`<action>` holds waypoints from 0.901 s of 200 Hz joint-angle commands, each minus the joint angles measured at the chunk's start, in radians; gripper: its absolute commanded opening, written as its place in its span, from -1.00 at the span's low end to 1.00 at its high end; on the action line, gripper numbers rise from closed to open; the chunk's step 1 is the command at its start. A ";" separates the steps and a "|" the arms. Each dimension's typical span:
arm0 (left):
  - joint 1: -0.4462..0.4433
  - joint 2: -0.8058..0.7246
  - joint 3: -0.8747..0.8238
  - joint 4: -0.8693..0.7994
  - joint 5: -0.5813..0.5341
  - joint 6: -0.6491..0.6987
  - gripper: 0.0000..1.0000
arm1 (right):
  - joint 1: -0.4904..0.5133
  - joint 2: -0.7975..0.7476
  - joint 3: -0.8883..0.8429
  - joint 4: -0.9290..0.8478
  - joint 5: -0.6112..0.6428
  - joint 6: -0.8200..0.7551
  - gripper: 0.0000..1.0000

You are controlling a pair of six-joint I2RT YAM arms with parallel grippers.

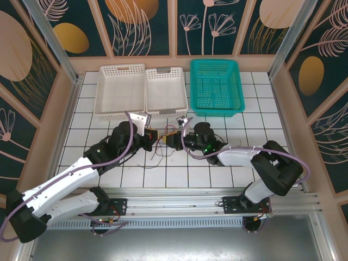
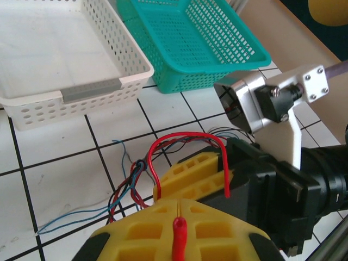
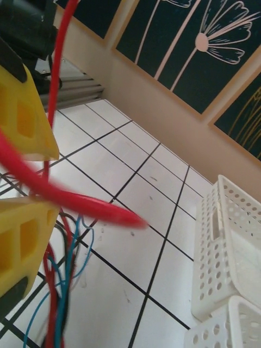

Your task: Untangle the cables

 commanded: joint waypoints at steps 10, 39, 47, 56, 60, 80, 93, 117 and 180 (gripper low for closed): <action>0.005 -0.021 -0.005 0.030 0.010 -0.013 -1.00 | -0.006 0.004 0.029 0.030 0.017 0.001 -0.71; 0.006 -0.030 -0.006 0.007 -0.017 -0.010 -1.00 | -0.010 -0.027 0.000 0.015 0.038 -0.013 -0.95; 0.005 -0.032 -0.006 0.003 -0.018 -0.008 -1.00 | -0.013 -0.043 -0.013 0.016 0.048 -0.016 -1.00; 0.005 -0.035 -0.008 0.000 -0.022 -0.008 -1.00 | -0.020 -0.062 -0.025 0.012 0.050 -0.015 -1.00; 0.005 -0.036 -0.009 0.000 -0.022 -0.007 -1.00 | -0.025 -0.071 -0.031 0.013 0.052 -0.013 -1.00; 0.005 -0.038 -0.019 0.009 -0.014 -0.010 -1.00 | -0.044 -0.099 -0.050 0.019 0.038 -0.003 -1.00; 0.005 -0.033 -0.022 0.019 -0.010 -0.011 -1.00 | -0.044 -0.101 -0.044 0.010 0.025 0.001 -0.96; 0.005 -0.020 -0.023 0.039 0.003 -0.016 -1.00 | -0.039 -0.079 -0.033 0.036 -0.013 0.026 -0.67; 0.005 -0.016 -0.022 0.048 0.010 -0.019 -1.00 | -0.026 -0.008 0.026 0.026 -0.010 0.038 -0.33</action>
